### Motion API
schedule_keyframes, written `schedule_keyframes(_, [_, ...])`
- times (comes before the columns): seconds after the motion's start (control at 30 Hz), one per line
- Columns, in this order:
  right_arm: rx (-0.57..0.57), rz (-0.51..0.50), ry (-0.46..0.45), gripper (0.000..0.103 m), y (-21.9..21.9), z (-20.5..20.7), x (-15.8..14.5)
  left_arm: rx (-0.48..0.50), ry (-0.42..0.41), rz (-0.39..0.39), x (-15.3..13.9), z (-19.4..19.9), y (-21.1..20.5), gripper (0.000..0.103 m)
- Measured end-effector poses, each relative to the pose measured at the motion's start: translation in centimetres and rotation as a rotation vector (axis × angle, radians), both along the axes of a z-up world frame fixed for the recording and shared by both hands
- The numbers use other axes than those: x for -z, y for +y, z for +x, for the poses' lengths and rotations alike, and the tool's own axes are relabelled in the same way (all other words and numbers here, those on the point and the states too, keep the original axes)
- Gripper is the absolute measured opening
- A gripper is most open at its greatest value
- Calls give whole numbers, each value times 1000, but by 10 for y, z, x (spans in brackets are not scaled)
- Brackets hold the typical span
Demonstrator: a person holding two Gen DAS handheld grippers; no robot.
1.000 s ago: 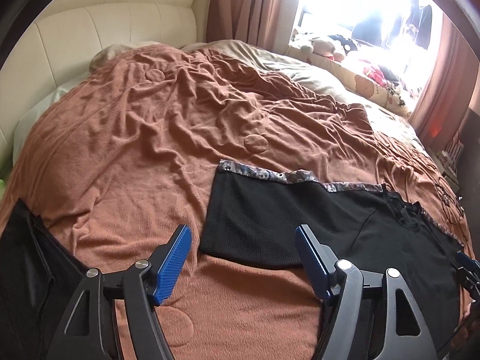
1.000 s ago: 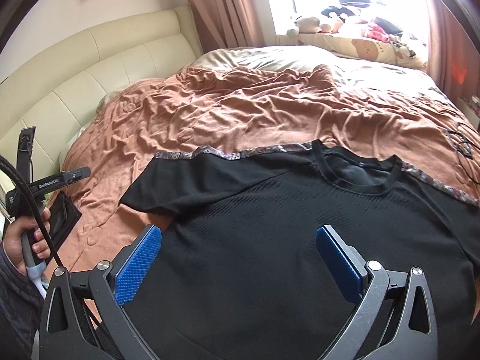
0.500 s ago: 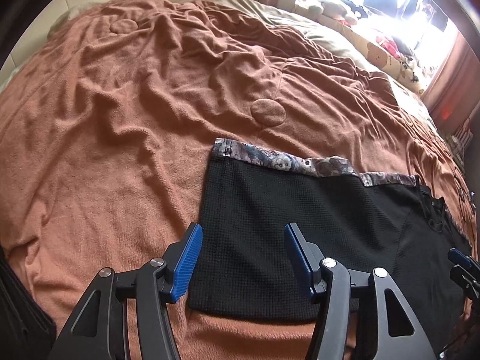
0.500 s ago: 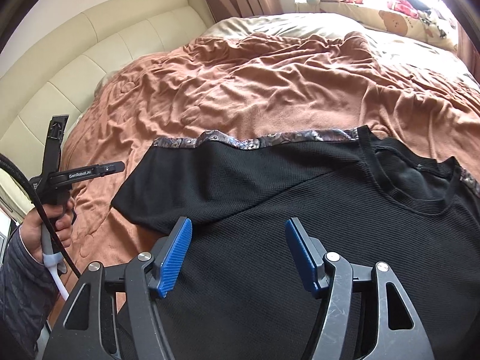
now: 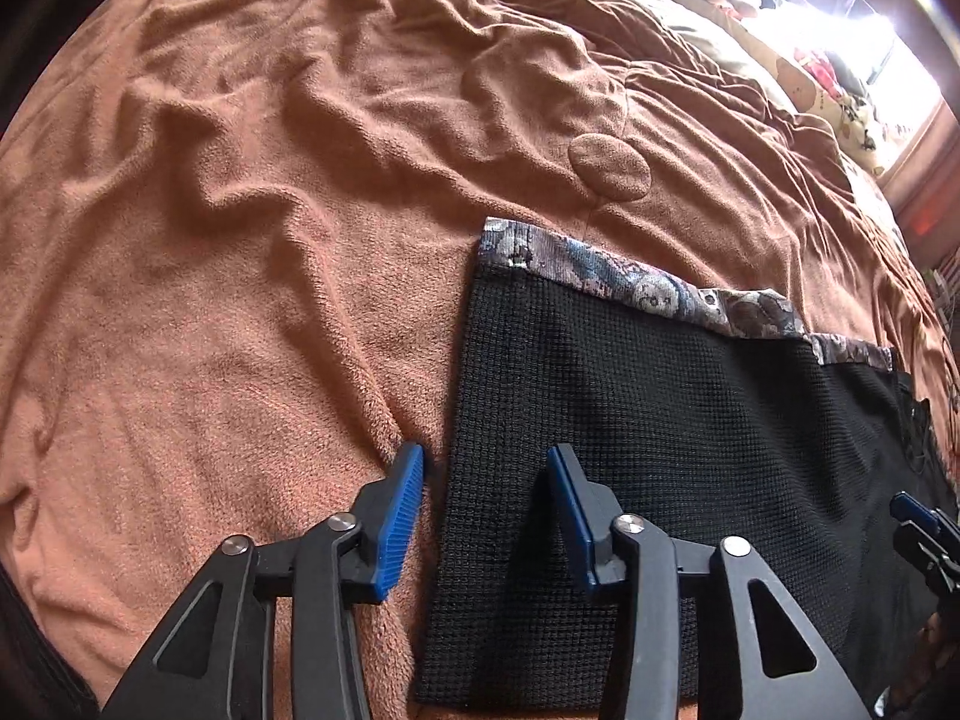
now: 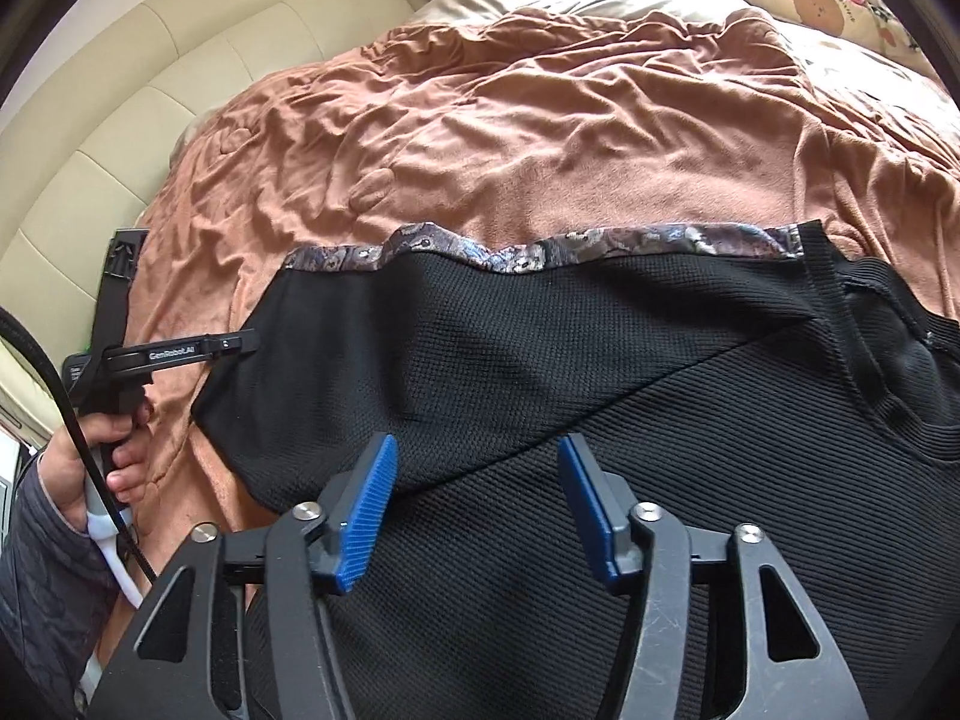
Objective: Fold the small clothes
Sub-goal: 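Lower the left gripper onto the shirt's side edge and grasp it, then lift the grasped side with the left gripper, fold it over toward the collar, release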
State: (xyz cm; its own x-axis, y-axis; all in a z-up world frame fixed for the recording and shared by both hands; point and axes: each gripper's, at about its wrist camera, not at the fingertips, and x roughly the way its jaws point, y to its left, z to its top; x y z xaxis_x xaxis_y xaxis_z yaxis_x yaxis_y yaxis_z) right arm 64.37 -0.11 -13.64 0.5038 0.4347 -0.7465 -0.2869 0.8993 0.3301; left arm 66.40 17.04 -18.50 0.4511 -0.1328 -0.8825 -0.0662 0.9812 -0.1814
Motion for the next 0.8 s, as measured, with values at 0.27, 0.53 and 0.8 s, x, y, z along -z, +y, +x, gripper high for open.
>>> schedule_keyframes(0.27, [38, 60, 83, 27, 10, 23, 22, 18, -30, -10, -19, 6, 1, 5])
schedule_keyframes(0.53, [41, 127, 148, 19, 27, 52, 41, 10, -115, -63, -63, 7, 5, 4])
schedule_keyframes(0.8, [44, 193, 168, 19, 10, 48, 32, 78, -178, -85, -113, -1, -31, 4])
